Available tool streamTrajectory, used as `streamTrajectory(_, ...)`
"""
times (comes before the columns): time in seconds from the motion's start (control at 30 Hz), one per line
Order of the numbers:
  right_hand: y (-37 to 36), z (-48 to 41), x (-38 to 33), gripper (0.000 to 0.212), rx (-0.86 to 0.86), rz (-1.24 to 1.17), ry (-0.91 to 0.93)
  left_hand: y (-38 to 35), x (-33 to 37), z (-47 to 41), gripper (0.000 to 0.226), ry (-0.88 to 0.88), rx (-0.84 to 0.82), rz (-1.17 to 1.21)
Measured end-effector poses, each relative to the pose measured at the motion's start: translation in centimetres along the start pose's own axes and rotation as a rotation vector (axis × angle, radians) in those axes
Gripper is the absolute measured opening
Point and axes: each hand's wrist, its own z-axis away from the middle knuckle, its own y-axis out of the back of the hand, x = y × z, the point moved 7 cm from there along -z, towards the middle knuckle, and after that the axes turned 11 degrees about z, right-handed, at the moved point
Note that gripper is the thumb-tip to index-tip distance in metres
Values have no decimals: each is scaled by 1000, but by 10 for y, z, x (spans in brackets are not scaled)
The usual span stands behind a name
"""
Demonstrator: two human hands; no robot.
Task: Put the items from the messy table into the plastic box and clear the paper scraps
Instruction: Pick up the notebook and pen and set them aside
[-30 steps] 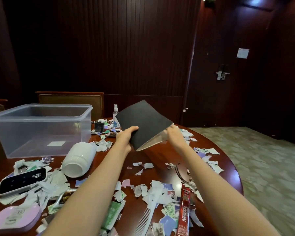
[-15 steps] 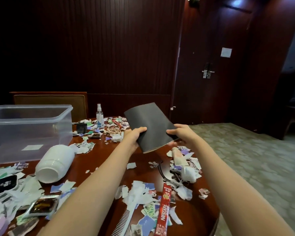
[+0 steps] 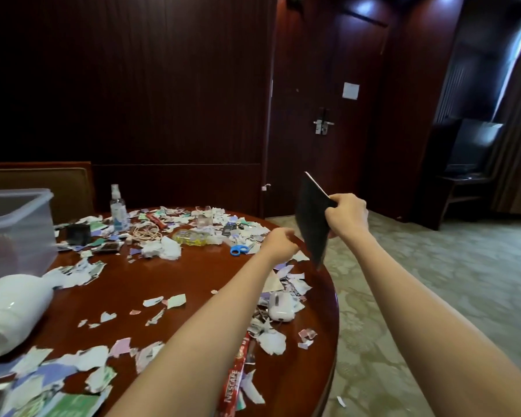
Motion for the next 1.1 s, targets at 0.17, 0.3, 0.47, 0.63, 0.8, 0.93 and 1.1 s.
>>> streamTrajectory(0.17,-21,3,24,37,18,112,-20,-29,0,-6,54,-20,-99,-166)
streamTrajectory(0.3,-45,6,25,34,-49,198,5,-37,-11,-9,53,-15,-151,-261)
streamTrajectory(0.47,-61,8,2,33,-121,259,100,-27,-25,-17,53,17,-151,-372)
streamTrajectory(0.63,-77,22,-26,33,-178,223,188,-8,-37,-21,39,50,-115,-399)
streamTrajectory(0.8,-91,33,-49,36,-210,179,243,15,-43,-19,33,58,-72,-441)
streamTrajectory(0.93,-97,43,-63,36,-206,159,275,29,-51,-15,34,76,-52,-461)
streamTrajectory(1.1,-108,51,-77,35,-197,159,276,42,-54,-7,31,78,-58,-497)
